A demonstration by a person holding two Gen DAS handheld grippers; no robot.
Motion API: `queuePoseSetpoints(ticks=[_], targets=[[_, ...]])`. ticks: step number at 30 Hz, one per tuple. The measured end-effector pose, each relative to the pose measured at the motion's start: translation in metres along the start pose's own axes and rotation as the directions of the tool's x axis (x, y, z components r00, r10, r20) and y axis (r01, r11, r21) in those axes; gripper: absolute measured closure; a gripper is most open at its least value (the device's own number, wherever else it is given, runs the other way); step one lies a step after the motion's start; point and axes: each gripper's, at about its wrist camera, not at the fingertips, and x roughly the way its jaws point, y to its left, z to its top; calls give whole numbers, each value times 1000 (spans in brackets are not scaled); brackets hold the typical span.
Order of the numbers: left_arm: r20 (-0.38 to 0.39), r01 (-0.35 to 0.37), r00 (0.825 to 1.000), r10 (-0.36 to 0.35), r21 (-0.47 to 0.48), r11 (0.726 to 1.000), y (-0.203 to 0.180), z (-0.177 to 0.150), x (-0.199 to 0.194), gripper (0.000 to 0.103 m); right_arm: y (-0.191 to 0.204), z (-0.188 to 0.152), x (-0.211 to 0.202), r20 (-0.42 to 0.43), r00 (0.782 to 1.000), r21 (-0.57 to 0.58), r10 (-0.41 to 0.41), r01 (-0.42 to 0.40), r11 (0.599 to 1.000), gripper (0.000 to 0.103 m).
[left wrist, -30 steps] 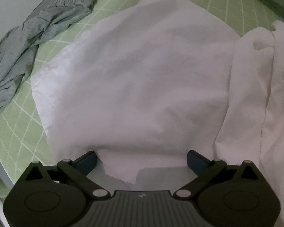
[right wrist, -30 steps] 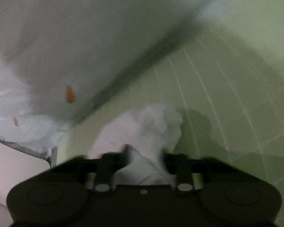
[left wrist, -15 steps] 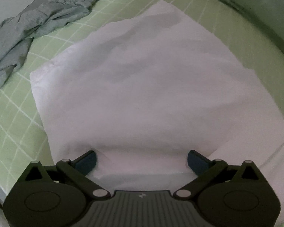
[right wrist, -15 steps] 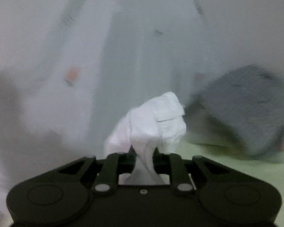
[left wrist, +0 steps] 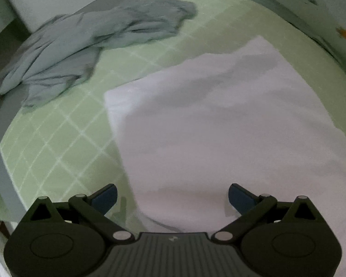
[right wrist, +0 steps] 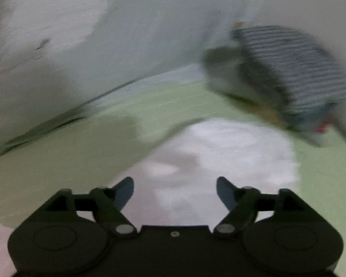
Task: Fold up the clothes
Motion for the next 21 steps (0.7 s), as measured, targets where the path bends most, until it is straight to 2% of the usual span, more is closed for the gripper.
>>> queuePoseSetpoints(ticks=[4,6,9,12,13,14,15,16,17,21], targets=[[-11,3,1000,-4,-30,1000,12,-3,6,2,48,-8,23,-75,995,53,69,-65,996,19],[-21,7,1000,-8,-37,999,12,-8,9,2,70,-13,36,-91,994,42,56,-53,998,19],[-33,22,999,-24,-48,999,10,-14,14,2,98,-21,55,-106,994,9,-40,41,999,18],[-43,31,999,-32,-42,999,8,-19,16,2,110,-29,82,-165,977,-32,-134,131,991,18],[-44,32,998,-34,-38,999,7,-21,16,2,110,-32,85,-169,976,-46,-139,133,990,24],[-40,31,999,-33,-33,999,5,-22,15,2,110,-36,88,-173,974,-59,-144,136,989,41],[-33,32,999,-33,-30,999,5,-22,14,2,107,-38,86,-167,979,-55,-119,111,992,54],[-27,33,999,-34,-28,999,5,-22,13,2,102,-39,81,-153,985,-39,-75,70,997,80],[-21,36,999,-37,-28,999,6,-22,11,2,97,-41,75,-149,988,-25,-45,42,999,90],[3,48,999,-48,-15,999,8,-23,4,2,71,-52,33,-79,997,5,-6,7,1000,95]])
